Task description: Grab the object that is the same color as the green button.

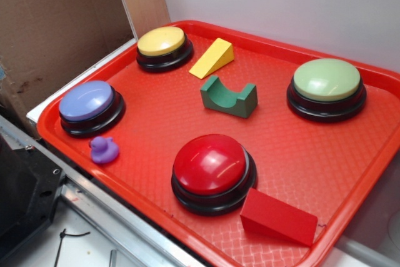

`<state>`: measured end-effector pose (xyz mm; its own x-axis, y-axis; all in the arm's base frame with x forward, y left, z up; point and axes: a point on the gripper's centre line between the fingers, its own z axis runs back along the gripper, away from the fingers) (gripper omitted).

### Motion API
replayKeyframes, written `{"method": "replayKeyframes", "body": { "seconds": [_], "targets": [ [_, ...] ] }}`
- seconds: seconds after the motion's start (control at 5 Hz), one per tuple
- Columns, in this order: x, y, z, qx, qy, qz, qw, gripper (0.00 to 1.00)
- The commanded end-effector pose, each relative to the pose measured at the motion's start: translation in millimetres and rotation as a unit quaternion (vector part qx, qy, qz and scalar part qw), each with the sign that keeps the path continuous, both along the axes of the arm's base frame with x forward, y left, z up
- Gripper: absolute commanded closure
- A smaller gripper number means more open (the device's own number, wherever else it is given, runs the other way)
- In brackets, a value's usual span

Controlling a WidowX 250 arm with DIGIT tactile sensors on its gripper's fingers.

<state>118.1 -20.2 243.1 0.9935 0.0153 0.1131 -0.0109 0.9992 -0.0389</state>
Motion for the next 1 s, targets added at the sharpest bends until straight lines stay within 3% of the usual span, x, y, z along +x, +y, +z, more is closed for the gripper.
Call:
{"method": "replayKeyframes", "body": {
  "seconds": [0.0, 0.2, 0.4, 0.6, 0.8],
  "targets": [
    [0, 0, 0, 0.0, 0.0, 0.0, 1.0, 0.0],
    [29, 4, 3, -0.002, -0.011, 0.018, 1.0, 0.0],
    [58, 6, -1, 0.007, -0.002, 0.023, 1.0, 0.0],
    [89, -13, -12, 0.015, 0.027, -0.102, 0.994, 0.0],
    [101, -43, -25, 0.043, 0.07, -0.226, 0.971, 0.0]
  ]
}}
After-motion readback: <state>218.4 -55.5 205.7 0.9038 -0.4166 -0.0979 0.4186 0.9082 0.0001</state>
